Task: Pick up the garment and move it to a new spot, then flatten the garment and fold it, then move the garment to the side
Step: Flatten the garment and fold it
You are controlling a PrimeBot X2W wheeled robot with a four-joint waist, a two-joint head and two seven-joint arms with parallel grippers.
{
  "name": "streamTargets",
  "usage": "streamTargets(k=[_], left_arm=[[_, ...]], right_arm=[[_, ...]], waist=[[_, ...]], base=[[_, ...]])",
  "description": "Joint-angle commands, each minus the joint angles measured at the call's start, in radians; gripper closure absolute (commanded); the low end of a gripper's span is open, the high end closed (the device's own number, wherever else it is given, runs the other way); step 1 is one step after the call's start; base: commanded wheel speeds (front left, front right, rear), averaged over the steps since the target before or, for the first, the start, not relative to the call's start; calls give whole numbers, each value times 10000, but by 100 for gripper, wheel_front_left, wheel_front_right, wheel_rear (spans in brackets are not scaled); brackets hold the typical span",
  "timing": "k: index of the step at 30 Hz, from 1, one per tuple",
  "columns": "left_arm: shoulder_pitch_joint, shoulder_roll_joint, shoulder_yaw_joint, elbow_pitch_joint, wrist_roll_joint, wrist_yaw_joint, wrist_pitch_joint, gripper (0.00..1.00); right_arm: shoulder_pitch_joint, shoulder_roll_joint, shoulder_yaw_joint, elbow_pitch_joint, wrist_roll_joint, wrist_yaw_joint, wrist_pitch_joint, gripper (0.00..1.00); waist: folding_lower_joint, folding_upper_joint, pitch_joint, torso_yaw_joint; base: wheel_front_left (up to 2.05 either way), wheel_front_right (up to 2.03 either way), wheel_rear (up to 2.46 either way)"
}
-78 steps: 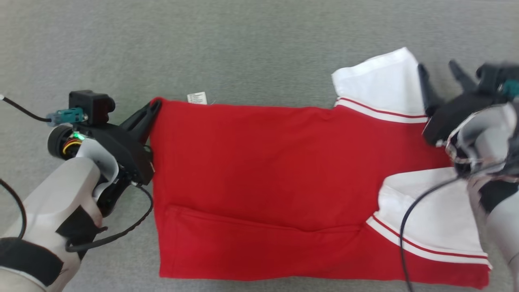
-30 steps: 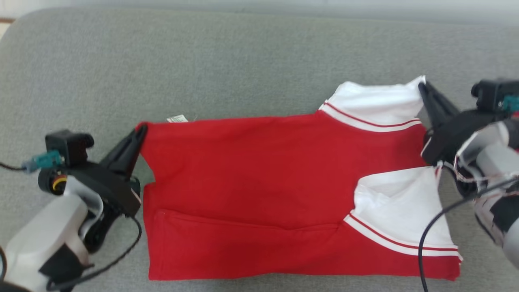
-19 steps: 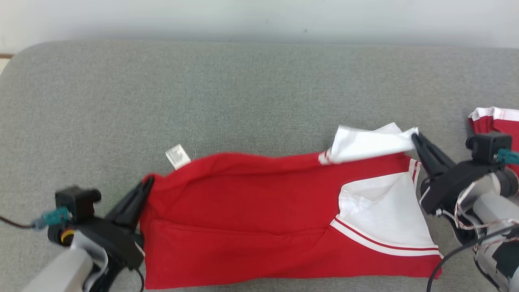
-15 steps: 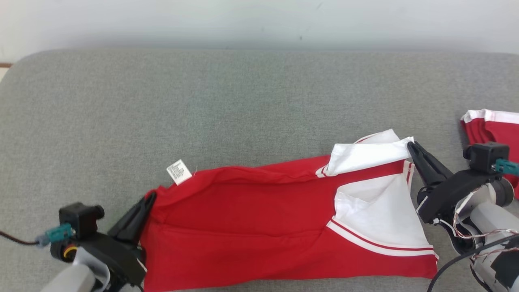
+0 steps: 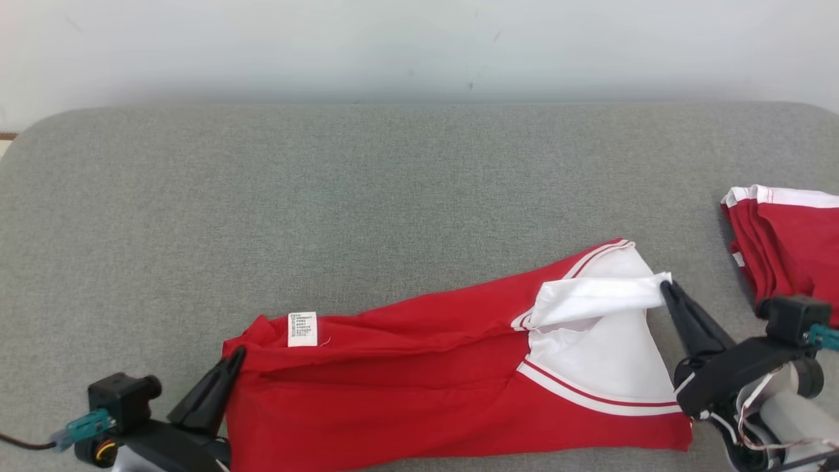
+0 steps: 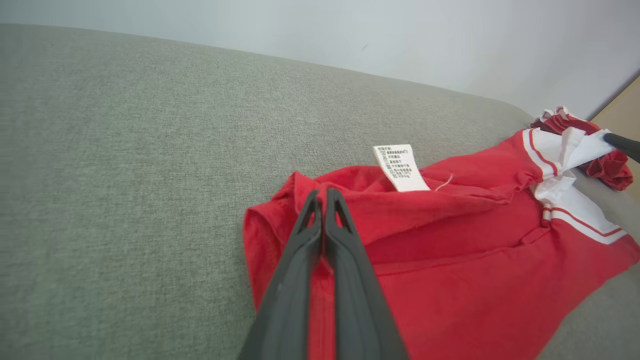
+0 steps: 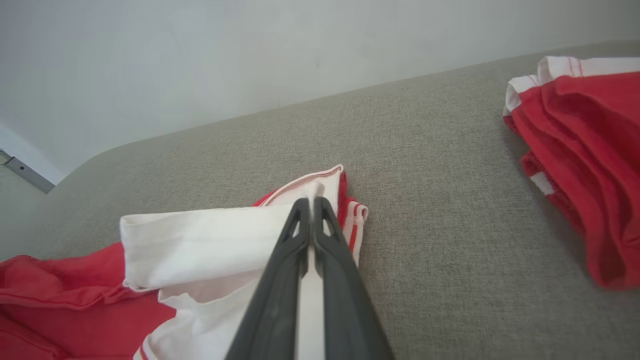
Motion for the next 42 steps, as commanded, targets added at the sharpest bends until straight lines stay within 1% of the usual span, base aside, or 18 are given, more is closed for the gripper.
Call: streamTargets(k=[1, 9, 15, 19, 21, 22, 23, 24, 25, 26, 27, 30, 32, 35, 37, 39, 42], left_arm=[[304, -6, 265, -50, 107, 3, -38, 100], [771, -88, 848, -241, 463, 3, -39, 100], [996, -180, 1095, -407, 635, 5, -39, 100], [1244, -239, 1063, -442, 736, 3, -39, 100], [1342, -299, 1084, -391, 739, 3, -39, 94], [1391, -340, 1112, -360, 747, 3, -39, 81], [1467, -381, 1130, -333, 783, 3, -39, 70], [1558, -429, 1125, -315, 792, 3, -39, 68], [1647, -456, 1132, -253, 811, 3, -39, 65], [1726, -464, 1192, -150, 885, 3, -39, 55], [1826, -567, 1514, 67, 1180, 3, -39, 0], [2173, -1016, 2593, 258, 1966, 19, -39, 0], [2515, -1366, 3472, 187, 2586, 125, -39, 0], [2992, -1938, 4623, -34, 3471, 116, -39, 0], [3327, -2440, 5150, -280, 3986, 106, -37, 0], [3537, -2691, 5595, -398, 4382, 66, -39, 0], [3629, -3120, 5946, -527, 4876, 16, -39, 0]], right_arm=[[315, 125, -177, -185, -153, -15, -42, 100], [1081, 367, -981, -712, -538, -15, -43, 100], [1636, 469, -1519, -1008, -739, -15, -43, 100], [1974, 515, -1639, -1177, -806, -15, -43, 100], [2118, 520, -1587, -1161, -828, -15, -43, 100], [2166, 534, -1588, -1130, -820, -15, -43, 100], [2231, 555, -1567, -1091, -804, -15, -43, 100], [2310, 581, -1518, -1032, -742, -15, -44, 100], [2381, 602, -1463, -935, -629, -15, -42, 68], [2390, 571, -1419, -829, -657, -15, -44, 11], [2396, 613, -1550, -769, -686, -15, -44, 0], [2640, 743, -2028, -716, -876, -15, -42, 0], [2772, 839, -2527, -744, -1204, -15, -44, 0], [3030, 1092, -3256, -746, -1834, -13, -44, 0], [3140, 1311, -3601, -667, -2232, -13, -42, 0], [3109, 1537, -3831, -572, -2562, -12, -42, 0], [2919, 1799, -3870, -326, -2995, -12, -44, 0]], waist=[[1, 1, -48, -35], [1, 1, -145, -116], [1, 1, -247, -143], [1, 1, -339, -163], [1, 1, -383, -159], [1, 1, -404, -155], [1, 1, -430, -155], [1, 1, -451, -152], [1, 1, -476, -146], [1, 1, -508, -135], [1, 1, -572, -110], [1, 1, -716, -76], [1, 1, -813, -76], [1, 1, -907, -69], [1, 1, -963, -52], [1, 1, -968, -19], [1, 1, -930, 87]], base=[[0, 0, 0], [0, 0, 0], [0, 0, 0], [0, 0, 0], [0, 0, 0], [0, 0, 0], [0, 0, 0], [0, 0, 0], [0, 0, 0], [0, 0, 0], [0, 0, 0], [0, 0, 0], [0, 0, 0], [0, 0, 0], [0, 0, 0], [0, 0, 0], [0, 0, 0]])
